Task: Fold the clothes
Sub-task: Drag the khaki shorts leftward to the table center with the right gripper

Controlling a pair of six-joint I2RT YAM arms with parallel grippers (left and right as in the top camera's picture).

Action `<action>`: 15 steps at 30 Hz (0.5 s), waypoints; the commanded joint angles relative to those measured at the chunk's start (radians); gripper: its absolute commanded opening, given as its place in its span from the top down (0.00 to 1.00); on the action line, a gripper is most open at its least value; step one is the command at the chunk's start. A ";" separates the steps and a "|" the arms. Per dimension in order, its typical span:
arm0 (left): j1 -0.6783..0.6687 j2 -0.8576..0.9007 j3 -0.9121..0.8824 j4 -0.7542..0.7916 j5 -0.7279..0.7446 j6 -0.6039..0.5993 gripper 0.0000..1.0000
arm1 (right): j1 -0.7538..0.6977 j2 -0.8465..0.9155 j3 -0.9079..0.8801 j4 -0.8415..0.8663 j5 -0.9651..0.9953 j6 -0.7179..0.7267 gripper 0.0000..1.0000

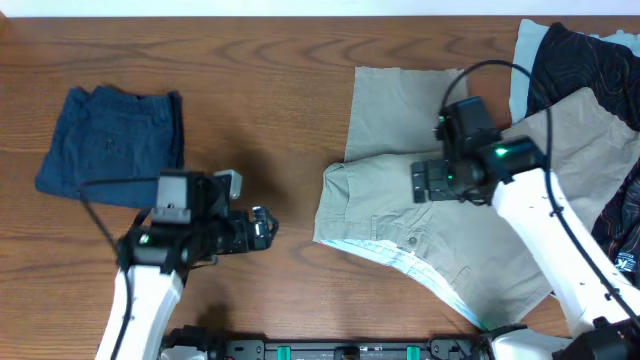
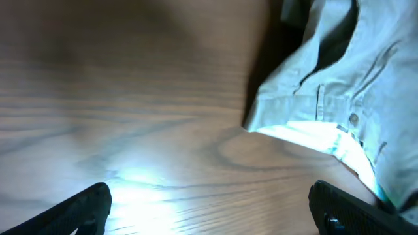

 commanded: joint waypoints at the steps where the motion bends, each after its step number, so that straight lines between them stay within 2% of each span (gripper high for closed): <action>1: -0.038 0.095 0.000 0.030 0.098 -0.013 0.02 | -0.049 0.001 0.006 -0.025 0.026 0.020 0.01; 10: -0.245 0.349 0.000 0.221 0.116 -0.014 0.02 | -0.097 0.001 0.006 -0.055 0.026 0.021 0.01; 15: -0.335 0.459 0.000 0.354 0.116 -0.075 0.02 | -0.097 0.001 0.006 -0.059 0.026 0.021 0.01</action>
